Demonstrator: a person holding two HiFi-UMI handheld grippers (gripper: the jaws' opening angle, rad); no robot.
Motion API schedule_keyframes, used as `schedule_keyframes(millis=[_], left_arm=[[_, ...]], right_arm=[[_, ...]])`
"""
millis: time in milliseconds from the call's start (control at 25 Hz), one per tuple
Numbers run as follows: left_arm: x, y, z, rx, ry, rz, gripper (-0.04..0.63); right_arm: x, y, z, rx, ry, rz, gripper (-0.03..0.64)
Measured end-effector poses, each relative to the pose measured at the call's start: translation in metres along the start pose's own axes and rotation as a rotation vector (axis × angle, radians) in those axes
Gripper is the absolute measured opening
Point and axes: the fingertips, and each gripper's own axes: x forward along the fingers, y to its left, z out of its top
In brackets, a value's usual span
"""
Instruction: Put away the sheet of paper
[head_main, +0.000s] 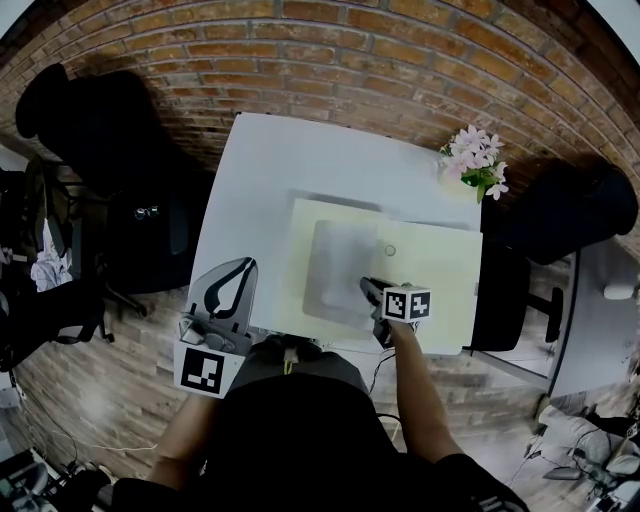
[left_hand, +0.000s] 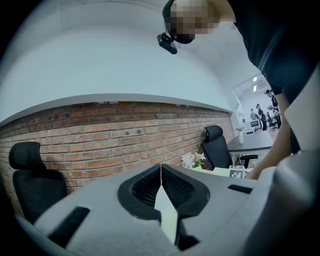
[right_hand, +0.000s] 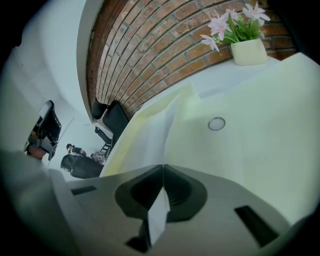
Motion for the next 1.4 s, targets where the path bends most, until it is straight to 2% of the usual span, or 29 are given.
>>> schedule_keyframes(millis=[1000,1040,1080,1200,1400], left_arm=[[-0.008,0.012,-0.010,-0.015,0.008,-0.020,0.028],[-0.008,0.013,-0.011,-0.016,0.009,-0.020,0.028],[-0.009,0.014,-0.011,-0.019,0.008,-0.020,0.028],[-0.009,0.016,-0.012,-0.022,0.007,-0.024,0.029],[-0.005,0.013,-0.010,-0.032,-0.007,-0.049,0.028]], right_arm=[[0.022,0.012,0.000,-0.036,0.021,-0.024,0.017],[0.021,0.012,0.001,-0.039,0.013,-0.031,0.039],[0.021,0.012,0.002,-0.042,0.005,-0.034,0.096],[0.017,0.013,0.007,-0.064,-0.006,-0.053,0.198],[0.004,0.006,0.013,-0.098,-0.034,-0.123,0.224]])
